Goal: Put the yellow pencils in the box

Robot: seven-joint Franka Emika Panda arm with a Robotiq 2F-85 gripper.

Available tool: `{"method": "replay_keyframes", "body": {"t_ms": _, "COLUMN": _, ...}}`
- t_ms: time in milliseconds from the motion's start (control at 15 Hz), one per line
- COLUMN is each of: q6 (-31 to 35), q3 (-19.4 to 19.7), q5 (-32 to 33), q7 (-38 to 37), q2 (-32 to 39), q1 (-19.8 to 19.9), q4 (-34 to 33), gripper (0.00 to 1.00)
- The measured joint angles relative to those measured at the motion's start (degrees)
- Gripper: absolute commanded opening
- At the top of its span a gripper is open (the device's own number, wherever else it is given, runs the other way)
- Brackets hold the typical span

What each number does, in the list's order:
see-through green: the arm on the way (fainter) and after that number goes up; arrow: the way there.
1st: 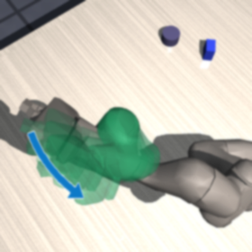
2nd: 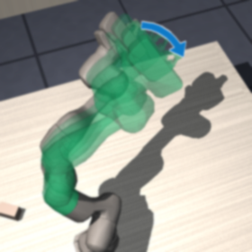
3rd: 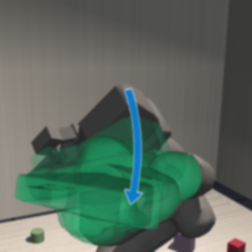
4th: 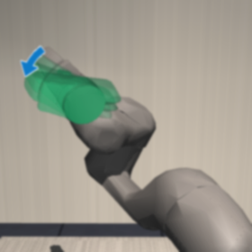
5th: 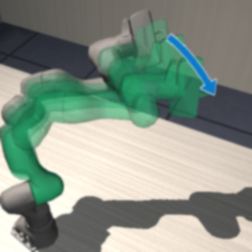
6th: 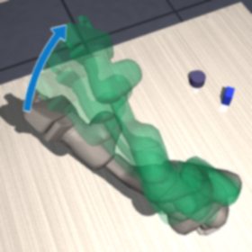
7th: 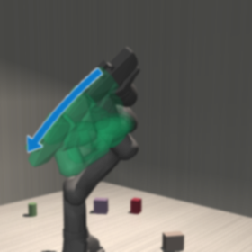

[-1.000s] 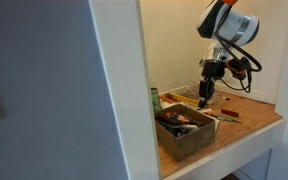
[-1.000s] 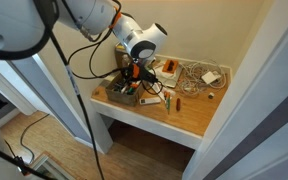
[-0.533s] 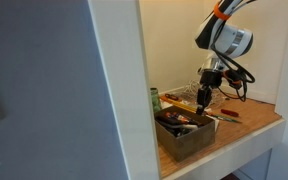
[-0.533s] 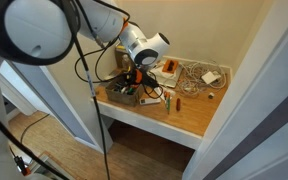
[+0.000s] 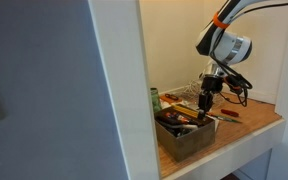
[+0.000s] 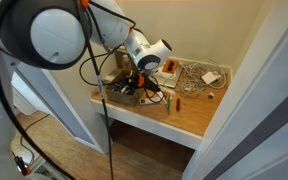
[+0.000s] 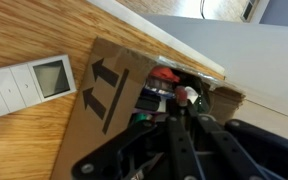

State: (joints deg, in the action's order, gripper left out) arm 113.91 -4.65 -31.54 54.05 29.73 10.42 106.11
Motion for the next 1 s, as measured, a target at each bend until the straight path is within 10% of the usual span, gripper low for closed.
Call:
{"method": "replay_keyframes", "body": {"t_ms": 133, "q6": -0.1, "q3": 0.0, "q5": 0.0, "q7": -0.6, "q2": 0.7, "q1": 0.0, "q4": -0.3, "gripper": 0.07}}
{"method": "replay_keyframes", "body": {"t_ms": 200, "q6": -0.2, "q3": 0.0, "q5": 0.0, "q7": -1.0, "q2": 1.0, "q1": 0.0, "q4": -0.5, "gripper": 0.27}}
{"method": "replay_keyframes", "body": {"t_ms": 733, "q6": -1.8, "q3": 0.1, "q5": 0.0, "q7": -2.4, "q2": 1.8, "q1": 0.1, "q4": -2.4, "gripper": 0.84}}
{"method": "replay_keyframes", "body": {"t_ms": 1000, "q6": -2.2, "q3": 0.1, "q5": 0.9, "q7": -2.8, "q2": 1.1, "q1": 0.0, "q4": -2.9, "gripper": 1.0}}
